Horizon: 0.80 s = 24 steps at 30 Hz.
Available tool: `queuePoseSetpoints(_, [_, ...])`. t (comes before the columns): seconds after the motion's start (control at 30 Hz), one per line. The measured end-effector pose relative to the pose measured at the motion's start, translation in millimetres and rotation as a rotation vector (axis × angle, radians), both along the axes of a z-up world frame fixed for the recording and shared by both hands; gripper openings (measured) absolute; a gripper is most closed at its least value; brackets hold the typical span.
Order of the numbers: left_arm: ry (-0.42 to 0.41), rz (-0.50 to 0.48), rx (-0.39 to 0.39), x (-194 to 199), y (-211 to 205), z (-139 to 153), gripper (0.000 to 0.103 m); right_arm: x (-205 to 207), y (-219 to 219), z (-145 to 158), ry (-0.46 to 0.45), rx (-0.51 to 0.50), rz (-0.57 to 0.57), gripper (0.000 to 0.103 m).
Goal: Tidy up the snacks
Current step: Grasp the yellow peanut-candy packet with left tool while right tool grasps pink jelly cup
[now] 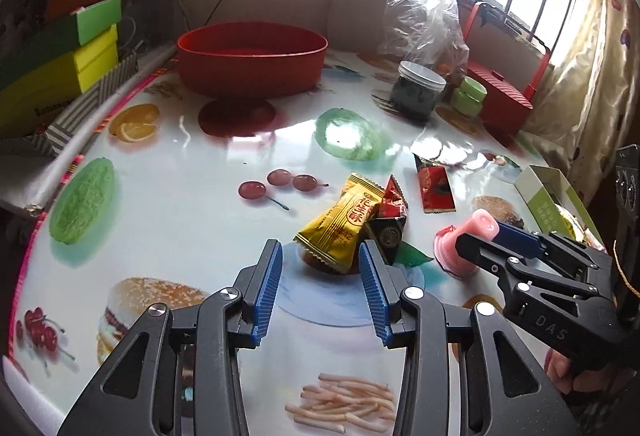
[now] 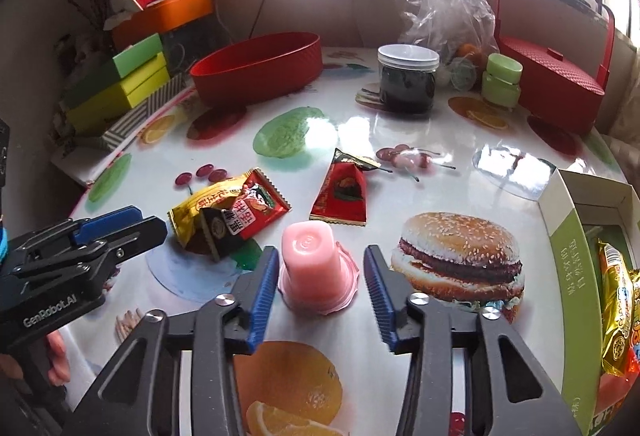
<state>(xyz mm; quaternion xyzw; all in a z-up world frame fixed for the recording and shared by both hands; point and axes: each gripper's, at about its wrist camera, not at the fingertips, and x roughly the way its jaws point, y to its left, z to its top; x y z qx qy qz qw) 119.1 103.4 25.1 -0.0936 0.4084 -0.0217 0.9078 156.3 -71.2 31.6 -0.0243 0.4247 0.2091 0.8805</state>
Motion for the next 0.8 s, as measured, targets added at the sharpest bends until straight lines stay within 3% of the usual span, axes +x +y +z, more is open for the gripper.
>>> queuePoseSetpoints(0.17, [0.023, -0.02, 0.011, 13, 2, -5, 0.041, 0, 1, 0, -0.001, 0.002, 0.004, 0.028])
queuePoseSetpoints(0.8, [0.032, -0.145, 0.084, 38, -23, -8, 0.041, 1, -19, 1, 0.007, 0.04, -0.077, 0.027])
